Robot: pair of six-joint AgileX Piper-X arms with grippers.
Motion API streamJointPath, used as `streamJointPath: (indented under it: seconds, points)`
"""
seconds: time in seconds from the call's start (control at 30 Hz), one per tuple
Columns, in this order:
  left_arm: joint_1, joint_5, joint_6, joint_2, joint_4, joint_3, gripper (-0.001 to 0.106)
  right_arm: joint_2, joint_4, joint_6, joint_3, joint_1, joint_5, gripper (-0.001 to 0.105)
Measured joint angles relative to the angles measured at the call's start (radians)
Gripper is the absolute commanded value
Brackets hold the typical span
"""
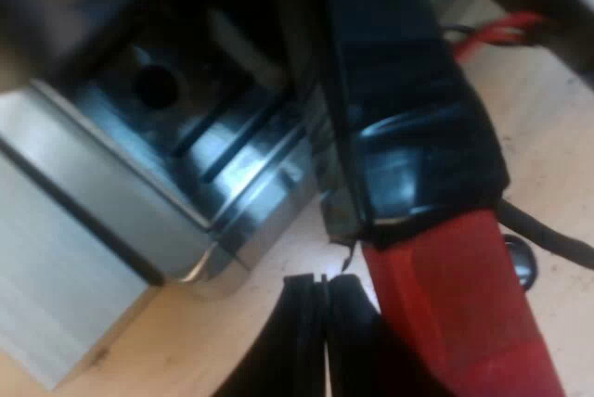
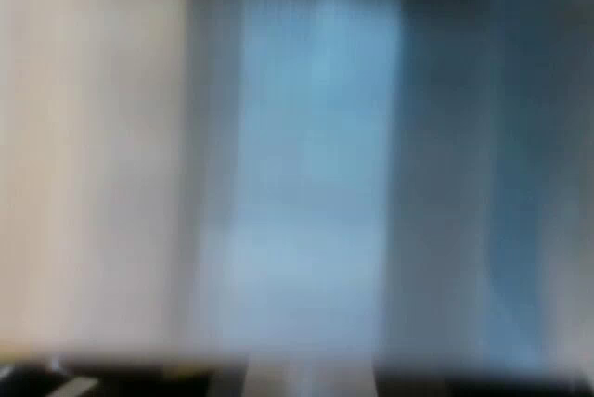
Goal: Put the handle in the coffee machine
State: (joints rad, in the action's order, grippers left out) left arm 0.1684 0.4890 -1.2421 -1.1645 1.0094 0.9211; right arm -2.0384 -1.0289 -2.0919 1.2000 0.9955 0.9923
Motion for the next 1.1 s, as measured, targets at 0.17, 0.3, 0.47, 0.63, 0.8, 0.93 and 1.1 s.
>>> streamJointPath:
  seconds: [0.17,0.3,0.47,0.63,0.8,0.93,1.1]
  points:
    - [0.005,0.0,-0.003,0.013,-0.013,-0.004,0.0,0.003,0.0,-0.015,0.0,-0.001,0.0,0.038]
    - [0.005,0.0,-0.008,0.013,-0.016,-0.004,0.0,0.005,0.008,-0.017,0.0,-0.001,0.004,0.037]
    - [0.005,0.002,-0.008,0.014,-0.016,-0.007,0.0,0.024,0.09,-0.003,0.004,0.003,0.039,0.037]
    - [0.006,0.002,-0.011,0.014,-0.016,-0.007,0.0,0.073,0.155,0.047,-0.036,0.017,0.014,0.037]
    - [0.007,0.012,-0.012,0.014,-0.016,-0.007,0.0,0.159,0.21,0.101,-0.135,0.04,-0.038,0.037]
    - [0.007,0.017,-0.023,0.014,-0.013,-0.007,0.0,0.222,0.254,0.126,-0.213,0.04,-0.072,0.037]
    - [0.007,0.019,-0.078,0.036,-0.026,-0.024,0.0,0.334,0.38,0.146,-0.314,0.04,-0.124,0.037]
